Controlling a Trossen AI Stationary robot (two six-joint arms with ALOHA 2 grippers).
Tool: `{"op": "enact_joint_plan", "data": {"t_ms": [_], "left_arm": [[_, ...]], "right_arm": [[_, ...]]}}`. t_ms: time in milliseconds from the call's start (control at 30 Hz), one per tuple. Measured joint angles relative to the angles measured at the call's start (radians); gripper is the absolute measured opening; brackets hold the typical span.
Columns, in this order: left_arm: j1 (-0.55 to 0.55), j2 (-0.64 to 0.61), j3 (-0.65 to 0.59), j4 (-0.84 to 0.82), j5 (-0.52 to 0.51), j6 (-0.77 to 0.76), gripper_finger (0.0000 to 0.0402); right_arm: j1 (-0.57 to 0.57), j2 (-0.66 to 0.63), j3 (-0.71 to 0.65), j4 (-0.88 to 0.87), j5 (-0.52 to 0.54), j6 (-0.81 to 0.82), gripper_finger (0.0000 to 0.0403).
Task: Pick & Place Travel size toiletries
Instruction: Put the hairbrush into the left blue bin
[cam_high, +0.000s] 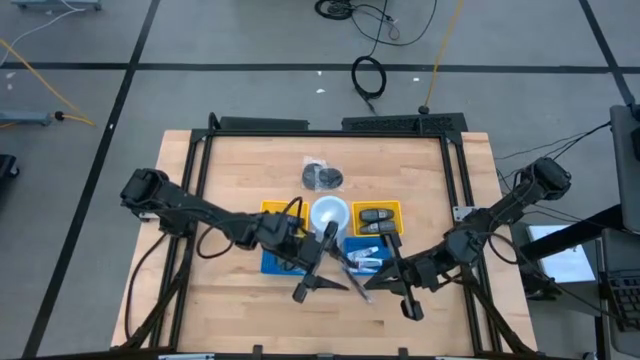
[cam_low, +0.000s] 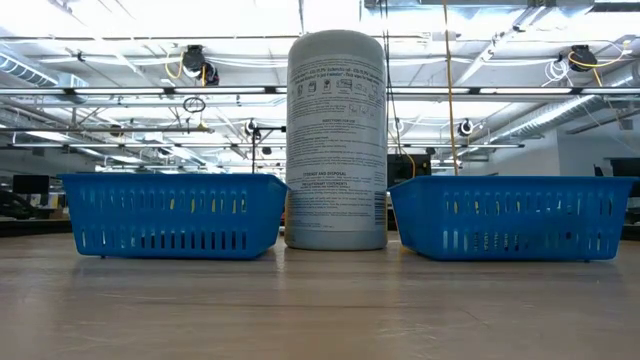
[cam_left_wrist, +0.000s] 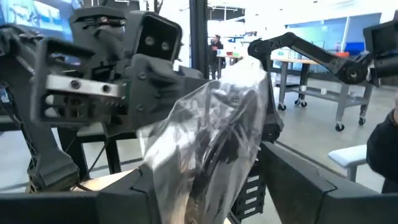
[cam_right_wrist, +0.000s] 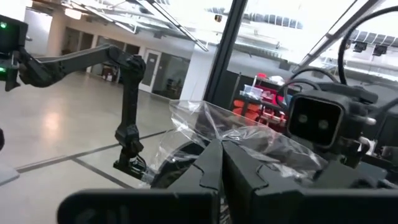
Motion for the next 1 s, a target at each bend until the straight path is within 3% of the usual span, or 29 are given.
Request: {"op": "enact_joint_plan", "data": {"t_ms": [133,333,633,733,867,1000], "left_arm": [[-0.01,0.0,0.0,-0.029,0.001,0.044,0.0155],[-0.015,0.0,0.0,-0.052,0.005,0.08,0.002],[-0.038,0.0,0.0,-0.095,-0.003,0.05,0.0012],[-0.054,0.0,0.0,-0.098,-0.027,0.052,0.0014],[-0.061,-0.001,0.0,-0.123,-0.075,0.042,0.0011],[-0.06,-0.03,0.0,-0.205,-0.118,0.014,0.0011]], "right_arm": [[-0.002,0.0,0.0,0.0,0.0,0.003,0.0],[-0.002,0.0,0.0,-0.008,0.003,0.004,0.0],[-0.002,0.0,0.0,-0.054,0.007,0.004,0.0],[-0.001,0.0,0.0,-0.056,0.052,0.005,0.0005],[0.0,0.0,0.0,-0.057,0.064,0.007,0.0039],[0.0,-0.001,0.0,-0.057,0.191,0.004,0.0094]]}}
